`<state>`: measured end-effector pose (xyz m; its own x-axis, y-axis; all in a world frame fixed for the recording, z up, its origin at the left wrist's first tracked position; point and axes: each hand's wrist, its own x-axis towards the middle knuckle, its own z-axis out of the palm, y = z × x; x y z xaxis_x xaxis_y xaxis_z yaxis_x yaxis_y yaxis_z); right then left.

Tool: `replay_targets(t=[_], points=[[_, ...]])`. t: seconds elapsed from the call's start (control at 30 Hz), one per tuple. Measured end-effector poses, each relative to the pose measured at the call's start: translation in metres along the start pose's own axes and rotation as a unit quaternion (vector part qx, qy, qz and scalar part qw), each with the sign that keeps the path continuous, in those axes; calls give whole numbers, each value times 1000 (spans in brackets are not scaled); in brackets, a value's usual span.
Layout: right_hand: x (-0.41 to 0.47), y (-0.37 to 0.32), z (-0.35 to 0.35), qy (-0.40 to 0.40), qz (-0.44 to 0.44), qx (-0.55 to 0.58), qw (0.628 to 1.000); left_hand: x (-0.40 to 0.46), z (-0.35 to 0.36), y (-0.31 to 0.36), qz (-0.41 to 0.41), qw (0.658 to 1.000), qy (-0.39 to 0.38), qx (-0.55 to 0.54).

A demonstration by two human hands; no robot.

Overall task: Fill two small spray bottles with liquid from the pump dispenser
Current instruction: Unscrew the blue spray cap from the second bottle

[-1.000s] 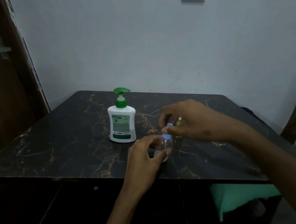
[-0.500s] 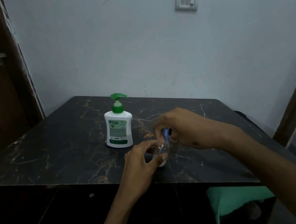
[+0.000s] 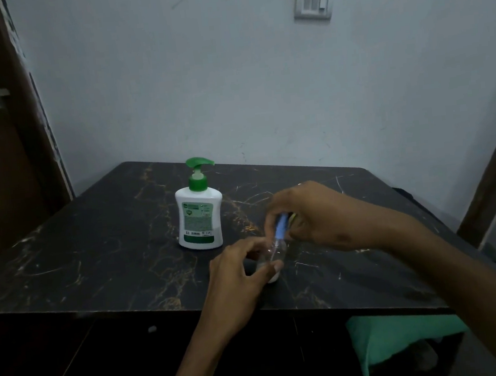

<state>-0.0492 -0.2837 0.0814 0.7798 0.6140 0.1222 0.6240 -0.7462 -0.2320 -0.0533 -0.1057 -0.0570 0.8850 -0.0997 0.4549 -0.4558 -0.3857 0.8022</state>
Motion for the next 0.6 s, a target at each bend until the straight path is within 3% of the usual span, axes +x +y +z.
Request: replay_targets(t=[0.2, 0.33, 0.47, 0.6], points=[[-39, -2, -68, 199, 6, -20, 980, -1, 0, 0, -2, 1000, 12, 3], [-43, 13, -49, 345, 65, -6, 936, -1, 1, 3, 2, 1000, 13, -3], [-19, 31, 39, 299, 185, 39, 935, -2, 1, 4, 5, 1000, 15, 0], [4, 48, 105, 274, 181, 16, 944, -2, 0, 5, 7, 1000, 14, -10]])
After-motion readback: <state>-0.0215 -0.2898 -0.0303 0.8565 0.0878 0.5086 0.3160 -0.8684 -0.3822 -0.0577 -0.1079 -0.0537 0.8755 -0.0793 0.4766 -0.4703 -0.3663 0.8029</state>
